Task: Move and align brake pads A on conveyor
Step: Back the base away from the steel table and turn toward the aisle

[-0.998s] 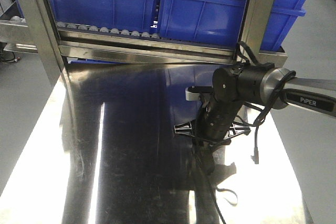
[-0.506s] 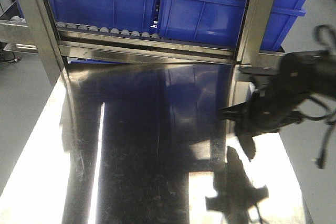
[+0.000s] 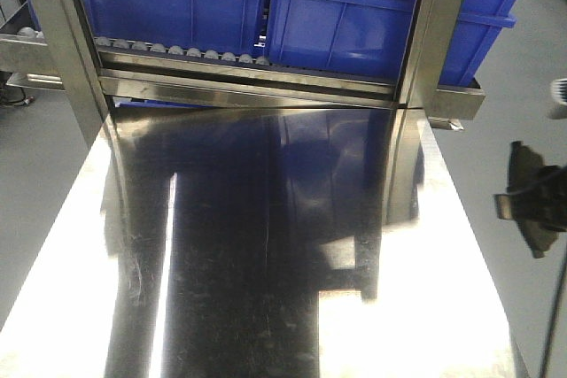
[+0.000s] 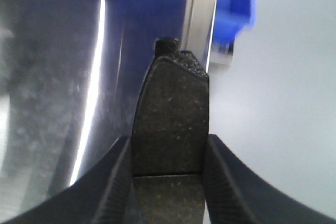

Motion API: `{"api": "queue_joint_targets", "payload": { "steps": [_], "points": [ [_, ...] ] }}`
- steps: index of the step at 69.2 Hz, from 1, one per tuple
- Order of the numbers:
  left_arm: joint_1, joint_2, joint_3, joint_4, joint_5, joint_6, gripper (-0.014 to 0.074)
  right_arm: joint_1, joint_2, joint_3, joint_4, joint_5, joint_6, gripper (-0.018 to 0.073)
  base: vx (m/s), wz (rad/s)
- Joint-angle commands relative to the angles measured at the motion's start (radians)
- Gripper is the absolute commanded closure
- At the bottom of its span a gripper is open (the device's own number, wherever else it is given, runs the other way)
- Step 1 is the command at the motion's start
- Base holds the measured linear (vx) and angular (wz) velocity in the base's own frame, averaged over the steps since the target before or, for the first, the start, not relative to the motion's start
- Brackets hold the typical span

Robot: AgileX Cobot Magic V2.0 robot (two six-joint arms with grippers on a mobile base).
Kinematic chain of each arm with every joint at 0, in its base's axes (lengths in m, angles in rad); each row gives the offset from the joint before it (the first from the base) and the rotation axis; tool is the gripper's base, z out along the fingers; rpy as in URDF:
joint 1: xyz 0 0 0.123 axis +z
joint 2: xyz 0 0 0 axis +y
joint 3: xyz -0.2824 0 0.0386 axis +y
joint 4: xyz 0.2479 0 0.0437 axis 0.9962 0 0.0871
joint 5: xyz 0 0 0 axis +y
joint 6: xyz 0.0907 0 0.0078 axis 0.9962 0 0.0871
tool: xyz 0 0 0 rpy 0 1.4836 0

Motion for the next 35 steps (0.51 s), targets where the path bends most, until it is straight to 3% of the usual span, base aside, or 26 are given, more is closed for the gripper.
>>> {"api": "queue_joint_targets", "payload": {
  "steps": [1,35],
  "points": [
    [-0.003,0.013,-0.025,0.006,-0.098,-0.002,0.0602,-0.004,-0.146,0.04,-0.003,-0.144,-0.015,0.0564,0.0,0.0],
    [-0.003,0.013,-0.025,0.006,-0.098,-0.002,0.0602,-0.004,-0.744,0.457,0.013,-0.456,-0.06,0.0564,0.0,0.0]
  ]
}}
